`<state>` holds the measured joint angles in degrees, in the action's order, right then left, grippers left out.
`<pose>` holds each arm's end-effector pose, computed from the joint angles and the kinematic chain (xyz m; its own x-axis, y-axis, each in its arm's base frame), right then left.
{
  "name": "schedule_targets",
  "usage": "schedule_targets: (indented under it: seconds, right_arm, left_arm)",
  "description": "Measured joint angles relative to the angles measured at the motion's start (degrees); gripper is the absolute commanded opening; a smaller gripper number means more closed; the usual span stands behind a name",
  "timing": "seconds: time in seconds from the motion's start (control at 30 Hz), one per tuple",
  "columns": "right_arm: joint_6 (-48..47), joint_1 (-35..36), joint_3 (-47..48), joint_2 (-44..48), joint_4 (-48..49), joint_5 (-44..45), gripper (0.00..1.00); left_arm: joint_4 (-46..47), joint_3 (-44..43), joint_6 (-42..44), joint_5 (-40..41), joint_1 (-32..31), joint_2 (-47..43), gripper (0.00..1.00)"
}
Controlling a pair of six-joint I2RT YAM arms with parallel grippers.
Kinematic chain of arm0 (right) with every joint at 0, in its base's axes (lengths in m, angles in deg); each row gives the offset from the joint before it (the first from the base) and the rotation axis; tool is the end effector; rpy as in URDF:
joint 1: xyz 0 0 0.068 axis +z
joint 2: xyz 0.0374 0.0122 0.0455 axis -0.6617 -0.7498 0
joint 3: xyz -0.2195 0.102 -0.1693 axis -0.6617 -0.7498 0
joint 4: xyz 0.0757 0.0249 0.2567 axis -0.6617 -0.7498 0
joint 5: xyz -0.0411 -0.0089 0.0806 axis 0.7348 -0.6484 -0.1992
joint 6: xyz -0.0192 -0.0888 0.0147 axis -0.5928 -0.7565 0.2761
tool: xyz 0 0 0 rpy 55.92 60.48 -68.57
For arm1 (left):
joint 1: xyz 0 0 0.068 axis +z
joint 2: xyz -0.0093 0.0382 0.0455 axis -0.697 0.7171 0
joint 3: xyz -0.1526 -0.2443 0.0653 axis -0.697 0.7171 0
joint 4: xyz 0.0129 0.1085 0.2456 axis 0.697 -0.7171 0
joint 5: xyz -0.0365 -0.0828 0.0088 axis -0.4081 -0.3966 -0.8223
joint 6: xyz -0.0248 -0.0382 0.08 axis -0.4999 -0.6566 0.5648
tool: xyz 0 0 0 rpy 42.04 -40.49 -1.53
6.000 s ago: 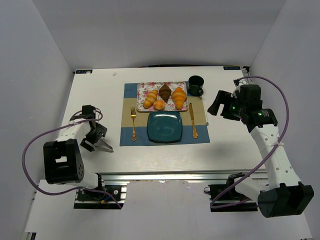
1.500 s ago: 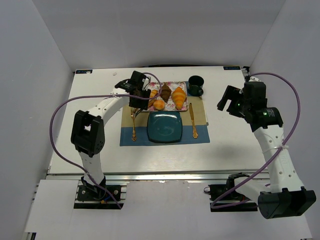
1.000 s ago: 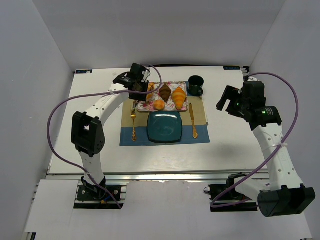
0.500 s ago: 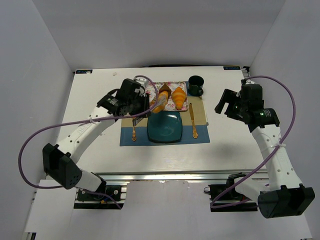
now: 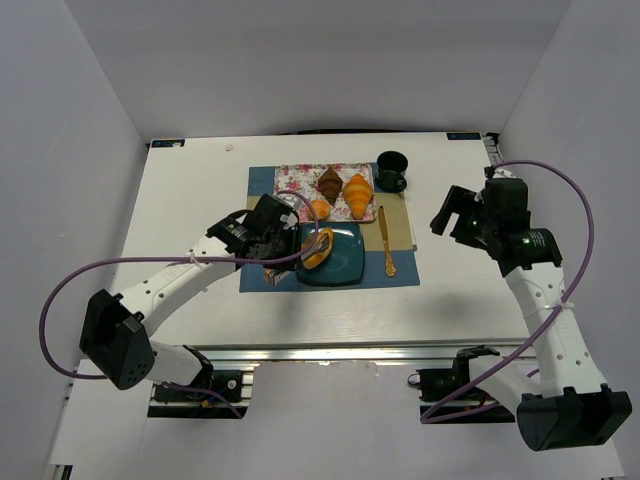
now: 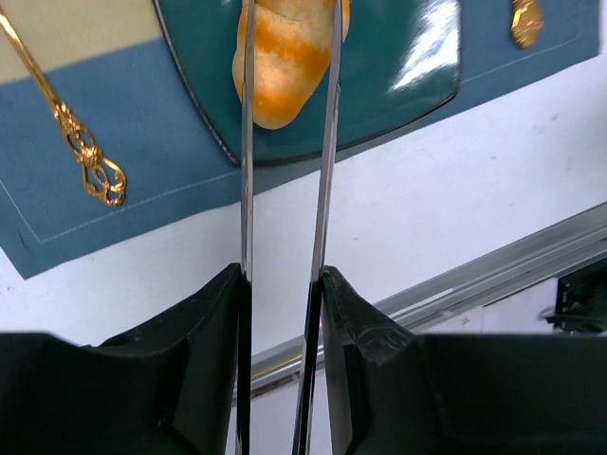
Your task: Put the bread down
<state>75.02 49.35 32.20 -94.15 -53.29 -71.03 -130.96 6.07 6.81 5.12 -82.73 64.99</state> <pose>0.2371 0.0292 0.3487 -0.5870 0.2979 -0.7528 0.1288 0.9524 0.2765 0.2381 -0.1933 0.2631 -0.8691 0.1231 -0.4790 0.2790 0.9217 -0.2695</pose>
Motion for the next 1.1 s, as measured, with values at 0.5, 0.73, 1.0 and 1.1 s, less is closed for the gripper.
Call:
schedule_targets:
  seconds: [0.5, 0.73, 1.0, 1.1]
  right_arm:
    - [-0.02, 0.0, -0.81, 1.31, -0.7, -0.04, 0.89]
    - [0.0, 0.0, -0.9, 1.31, -0.66, -0.28, 0.89]
    - [0.0, 0.0, -1.05, 1.31, -0.59, -0.33, 0.89]
    - [0.04, 0.0, -1.44, 1.31, -0.44, -0.46, 0.89]
  left_arm:
    - [0.09, 1.22, -1.05, 3.02, -1.18, 0.04, 0.59]
    - [-0.42, -2.03, -0.98, 3.02, -1.33, 0.42, 0.6]
    - [-3.5, -11.74, 0.24, 7.52, -1.4, 4.31, 0.59]
    - [-3.04, -16.09, 1.05, 11.26, -1.38, 7.26, 0.59]
